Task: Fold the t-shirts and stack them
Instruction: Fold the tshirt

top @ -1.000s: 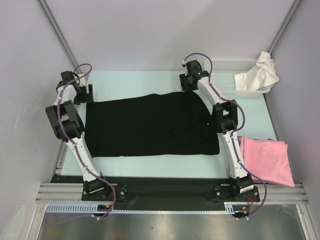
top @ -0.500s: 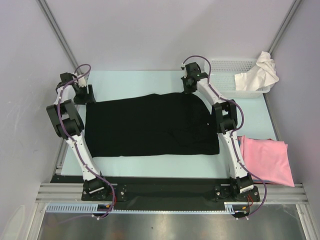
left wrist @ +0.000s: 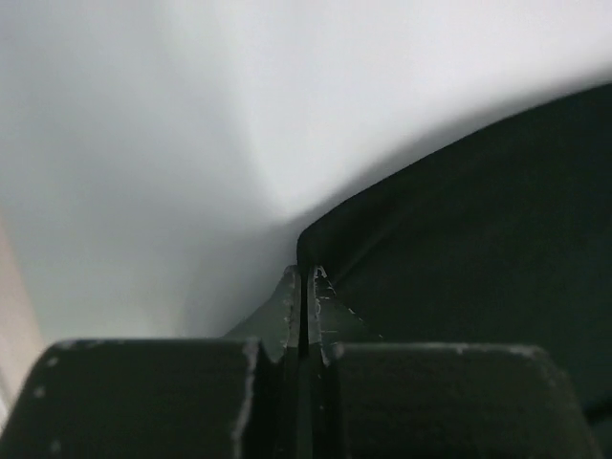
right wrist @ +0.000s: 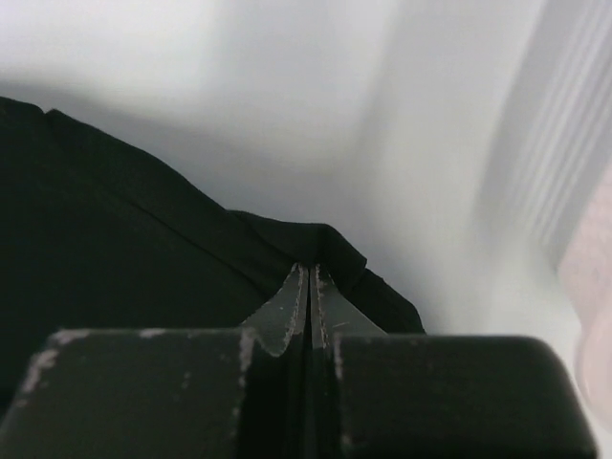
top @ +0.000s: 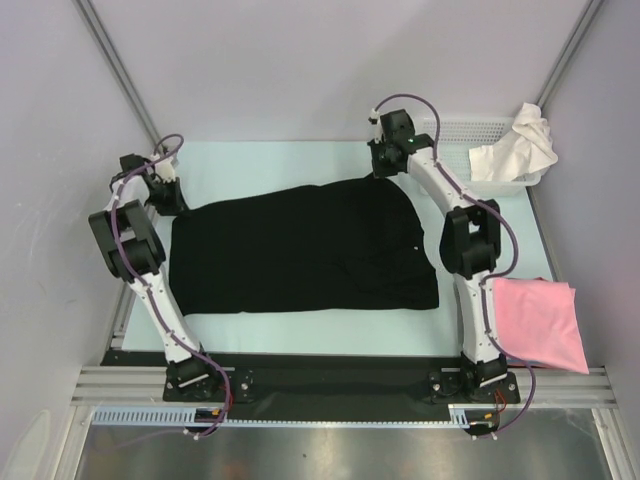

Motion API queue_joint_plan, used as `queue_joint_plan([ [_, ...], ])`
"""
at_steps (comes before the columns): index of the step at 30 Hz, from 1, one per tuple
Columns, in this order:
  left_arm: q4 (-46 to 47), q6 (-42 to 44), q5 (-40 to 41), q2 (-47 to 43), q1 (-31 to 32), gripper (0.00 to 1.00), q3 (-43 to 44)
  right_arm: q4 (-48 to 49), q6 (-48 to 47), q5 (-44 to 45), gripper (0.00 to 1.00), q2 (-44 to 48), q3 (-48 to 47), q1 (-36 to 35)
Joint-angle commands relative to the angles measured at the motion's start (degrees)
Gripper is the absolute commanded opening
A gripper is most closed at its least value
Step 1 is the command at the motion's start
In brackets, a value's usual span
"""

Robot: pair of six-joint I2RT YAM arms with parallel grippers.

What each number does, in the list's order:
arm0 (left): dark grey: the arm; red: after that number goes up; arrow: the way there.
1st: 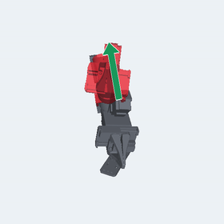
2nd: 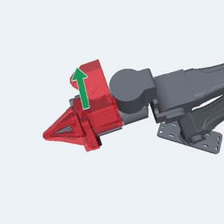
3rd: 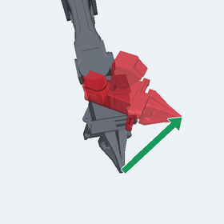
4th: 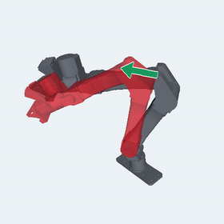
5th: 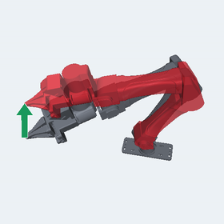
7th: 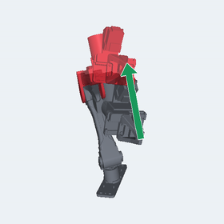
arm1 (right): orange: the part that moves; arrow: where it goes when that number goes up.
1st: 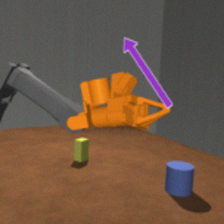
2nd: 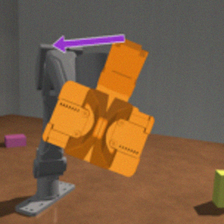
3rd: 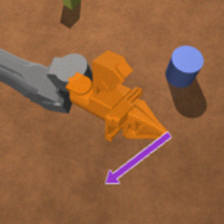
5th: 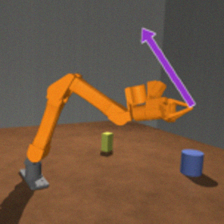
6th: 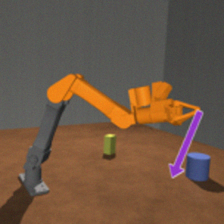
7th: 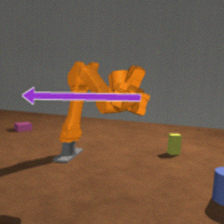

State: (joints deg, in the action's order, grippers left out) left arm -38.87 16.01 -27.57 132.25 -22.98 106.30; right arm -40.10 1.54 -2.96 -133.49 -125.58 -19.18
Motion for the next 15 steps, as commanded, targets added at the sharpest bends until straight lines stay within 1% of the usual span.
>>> queue_joint_plan([
  [1,1.2,1.9,-4.5,-11.0,-1.6,0.00,-4.9,3.9,1.8,0.3,0.00,12.5,7.1,-0.8],
  [2,1.7,2.5,-4.7,-15.0,-1.6,0.00,-8.0,4.4,2.1,0.2,0.00,14.7,9.6,-0.9],
  [3,1.8,4.2,-4.6,-17.0,-1.7,0.00,-9.4,5.9,2.7,0.2,0.00,16.8,15.5,-1.1],
  [4,1.4,5.2,-4.5,-18.8,-1.9,0.00,-11.0,6.6,2.9,0.2,0.00,18.8,18.4,-1.1],
  [5,0.6,6.2,-4.4,-22.3,-1.8,0.01,-13.9,7.3,3.3,0.7,0.00,23.1,21.2,-1.2],
  [6,-1.5,8.9,-4.4,-23.9,-2.1,0.00,-15.8,8.8,3.6,0.9,0.00,25.0,27.7,-1.4],
  [7,-2.3,10.6,-4.4,-25.7,-2.6,0.00,-17.9,9.6,5.0,0.9,0.00,27.3,30.8,-1.5],
  [8,-2.7,13.4,-3.9,-29.4,-2.9,0.00,-22.8,10.6,5.7,0.6,0.00,31.0,34.4,-1.4],
  [9,-2.4,14.7,-3.2,-31.3,-3.4,0.00,-25.5,12.1,6.4,0.4,0.00,32.9,37.5,-1.5],
  [10,-2.2,16.1,-1.2,-33.0,-4.4,0.00,-28.1,12.8,7.8,0.1,0.00,34.4,43.3,-1.6],
  [11,-2.1,18.5,-0.3,-36.2,-4.9,0.00,-32.2,13.2,8.6,-0.4,0.00,35.8,46.0,-1.6],
  [12,-2.6,19.7,0.6,-37.6,-5.5,0.00,-33.9,14.9,9.7,-0.6,0.00,38.9,48.6,-1.6],
  [13,-3.0,20.9,2.3,-38.6,-6.5,0.00,-35.3,16.1,10.7,-1.1,0.00,40.1,54.3,-1.7],
  [15,-3.8,24.3,3.6,-41.0,-6.9,0.00,-39.1,20.8,12.9,-2.9,0.00,43.1,59.9,-1.9],
])
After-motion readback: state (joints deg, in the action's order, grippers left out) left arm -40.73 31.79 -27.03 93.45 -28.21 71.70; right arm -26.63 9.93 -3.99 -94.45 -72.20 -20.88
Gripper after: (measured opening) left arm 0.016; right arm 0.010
